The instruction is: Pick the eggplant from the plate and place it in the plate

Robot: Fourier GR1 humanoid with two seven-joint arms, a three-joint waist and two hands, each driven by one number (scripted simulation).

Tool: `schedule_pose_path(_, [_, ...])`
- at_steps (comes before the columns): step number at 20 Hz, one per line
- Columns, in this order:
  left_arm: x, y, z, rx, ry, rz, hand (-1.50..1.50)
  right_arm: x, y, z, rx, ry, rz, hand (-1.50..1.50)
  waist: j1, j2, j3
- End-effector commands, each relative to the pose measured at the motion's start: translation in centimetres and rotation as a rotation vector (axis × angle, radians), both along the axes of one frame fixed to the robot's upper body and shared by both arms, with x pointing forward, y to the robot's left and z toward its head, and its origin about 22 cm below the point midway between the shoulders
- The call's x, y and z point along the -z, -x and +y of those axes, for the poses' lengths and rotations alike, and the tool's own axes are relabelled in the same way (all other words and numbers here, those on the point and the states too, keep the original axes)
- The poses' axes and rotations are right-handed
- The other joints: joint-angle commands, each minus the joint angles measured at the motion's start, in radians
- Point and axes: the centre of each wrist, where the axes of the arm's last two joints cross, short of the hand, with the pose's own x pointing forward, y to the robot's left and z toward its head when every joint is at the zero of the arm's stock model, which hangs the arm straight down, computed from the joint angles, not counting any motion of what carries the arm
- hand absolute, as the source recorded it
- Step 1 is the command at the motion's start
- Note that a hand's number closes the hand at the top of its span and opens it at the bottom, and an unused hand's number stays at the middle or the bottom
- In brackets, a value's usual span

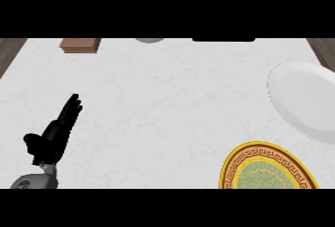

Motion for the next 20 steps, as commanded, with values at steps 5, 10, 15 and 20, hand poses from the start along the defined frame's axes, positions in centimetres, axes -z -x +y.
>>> schedule_pose_path(5, [0.2,0.2,0.5,0.007,-0.015,-0.015,0.0,3.3,-6.9,6.2,-0.051,-0.026,0.041,1.5,0.004,0.001,0.0])
schedule_pose_path(10, [0.3,-0.5,0.8,0.009,0.016,0.005,0.0,4.9,-10.2,8.4,-0.061,-0.053,0.052,1.5,0.002,0.001,0.0])
schedule_pose_path(15, [0.2,-0.2,0.1,0.014,-0.013,-0.009,0.0,7.6,-11.9,10.7,0.086,-0.236,0.012,-1.5,0.005,0.002,0.001])
schedule_pose_path(20, [-1.3,-0.9,-0.3,0.031,-0.001,-0.012,0.0,9.3,-12.0,9.3,0.14,-0.31,0.087,-1.5,0.014,0.006,0.002])
